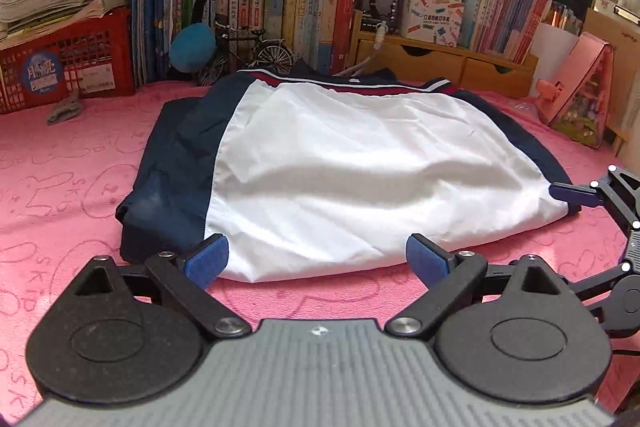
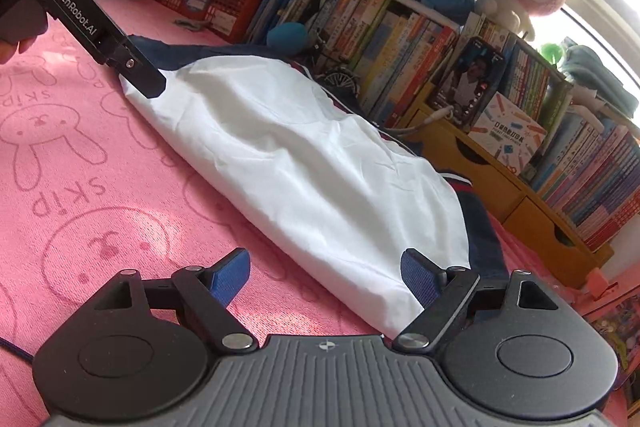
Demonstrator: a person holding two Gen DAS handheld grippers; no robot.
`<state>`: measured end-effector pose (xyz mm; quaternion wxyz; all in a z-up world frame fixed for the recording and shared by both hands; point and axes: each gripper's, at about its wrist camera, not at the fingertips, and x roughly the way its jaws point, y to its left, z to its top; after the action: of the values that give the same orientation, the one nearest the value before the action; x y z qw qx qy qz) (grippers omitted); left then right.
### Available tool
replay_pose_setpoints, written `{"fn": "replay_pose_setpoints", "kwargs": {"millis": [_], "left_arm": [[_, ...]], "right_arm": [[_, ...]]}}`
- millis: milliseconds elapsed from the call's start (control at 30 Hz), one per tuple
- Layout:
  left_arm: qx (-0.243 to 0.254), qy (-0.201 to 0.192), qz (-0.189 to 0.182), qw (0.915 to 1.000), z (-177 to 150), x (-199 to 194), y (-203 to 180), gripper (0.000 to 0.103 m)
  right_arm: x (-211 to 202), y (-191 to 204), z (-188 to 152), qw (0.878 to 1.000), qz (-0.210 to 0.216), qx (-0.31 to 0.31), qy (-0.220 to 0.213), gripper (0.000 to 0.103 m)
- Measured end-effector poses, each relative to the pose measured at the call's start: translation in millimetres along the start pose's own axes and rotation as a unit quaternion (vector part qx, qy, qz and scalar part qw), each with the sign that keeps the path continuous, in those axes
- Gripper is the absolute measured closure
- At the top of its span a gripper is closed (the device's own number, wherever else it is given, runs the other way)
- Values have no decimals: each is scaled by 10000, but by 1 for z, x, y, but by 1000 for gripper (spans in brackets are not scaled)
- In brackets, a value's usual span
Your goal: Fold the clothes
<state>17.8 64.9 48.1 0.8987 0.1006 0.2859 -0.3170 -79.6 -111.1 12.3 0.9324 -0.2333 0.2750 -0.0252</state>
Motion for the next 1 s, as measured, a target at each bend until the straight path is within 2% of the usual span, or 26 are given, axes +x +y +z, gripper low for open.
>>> {"fn": "replay_pose_setpoints", "kwargs": {"millis": [67, 133, 167, 233, 300, 400, 567, 667, 767, 900, 1000], "left_arm": [[907, -213, 137, 9956, -6, -3, -20, 7], [1819, -329, 126, 9827, -14, -3, -39, 7], [2027, -311, 26, 9787, -15, -2, -43, 7], [2292, -241, -196, 9729, -16, 3, -50, 6], [2496, -254, -245, 9677, -13, 10, -54, 6], [2789, -336, -205, 9595, -9, 24, -61, 7], [2995, -282, -328, 9531, -5, 49, -69, 19], [2793, -240, -381, 9591, 0, 58, -66, 27], [2604, -175, -469, 9642, 3, 62, -61, 27], [2631, -239, -502, 9632, 5, 58, -60, 32], [2523, -313, -576, 9654, 11, 53, -56, 33]], "right_arm": [[1, 8, 1, 9994, -69, -350, -42, 20], [3, 15, 3, 9972, -54, -740, -78, 22], [5, 18, 4, 9956, -42, -932, -100, 23], [12, 22, 8, 9925, -83, -1216, -105, 31], [24, 24, 14, 9898, -139, -1416, -60, 46], [33, 15, 24, 9927, 3, -1205, -40, 48], [29, 5, 29, 9942, 105, -1061, -139, 48], [25, 7, 24, 9926, 146, -1198, -121, 48], [27, 14, 19, 9892, 120, -1460, -100, 48], [36, 24, 17, 9846, 81, -1733, -195, 48], [46, 27, 21, 9809, -28, -1922, -293, 48]]}}
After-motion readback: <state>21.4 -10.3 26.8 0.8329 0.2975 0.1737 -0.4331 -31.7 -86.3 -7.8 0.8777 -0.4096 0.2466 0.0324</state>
